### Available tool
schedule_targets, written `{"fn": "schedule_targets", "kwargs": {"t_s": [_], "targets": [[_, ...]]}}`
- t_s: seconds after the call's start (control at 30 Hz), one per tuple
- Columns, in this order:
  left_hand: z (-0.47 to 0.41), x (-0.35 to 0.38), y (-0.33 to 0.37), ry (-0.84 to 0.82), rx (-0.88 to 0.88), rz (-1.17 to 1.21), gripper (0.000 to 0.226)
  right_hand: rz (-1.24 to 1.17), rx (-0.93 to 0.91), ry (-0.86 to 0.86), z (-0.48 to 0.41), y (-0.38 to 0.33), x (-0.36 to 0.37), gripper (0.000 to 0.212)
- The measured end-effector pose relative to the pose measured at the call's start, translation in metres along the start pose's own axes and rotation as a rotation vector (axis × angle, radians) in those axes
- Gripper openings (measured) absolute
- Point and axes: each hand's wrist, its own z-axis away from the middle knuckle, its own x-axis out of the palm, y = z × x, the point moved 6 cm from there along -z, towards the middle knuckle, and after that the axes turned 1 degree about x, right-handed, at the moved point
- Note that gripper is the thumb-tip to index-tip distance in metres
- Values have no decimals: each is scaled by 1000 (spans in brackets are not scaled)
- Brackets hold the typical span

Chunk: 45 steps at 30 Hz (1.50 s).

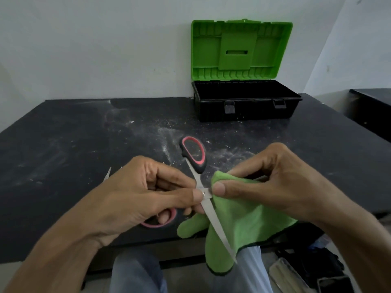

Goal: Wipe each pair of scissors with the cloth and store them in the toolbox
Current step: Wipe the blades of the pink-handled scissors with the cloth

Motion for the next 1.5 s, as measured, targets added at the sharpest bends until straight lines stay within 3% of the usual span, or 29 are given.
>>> {"fn": "schedule_targets", "kwargs": {"t_s": [0.2,0.33,0.5,0.73,0.93,1.07,1.2,1.37,1.5], "targets": [[6,-5,3,14,18,-8,17,2,35,-107,8,6,-5,40],[2,2,5,12,24,0,17,51,28,-35,8,2,-7,25],[1,9,3,-2,6,-42,22,92,9,-97,6,-5,5,18],[5,3,3,-11,-4,-18,15,110,12,5,9,-1,-11,16],[2,6,5,-18,23,-26,17,90,-15,-43,10,-5,-1,18],[7,-7,4,4,57,-45,26,-33,26,27,11,5,-21,20],[7,-9,7,53,38,29,12,-147,72,39,15,14,-28,22],[10,-18,8,143,39,21,17,-215,81,70,17,14,-34,27],[8,-16,8,95,59,-13,20,-198,71,56,15,7,-28,24]]}}
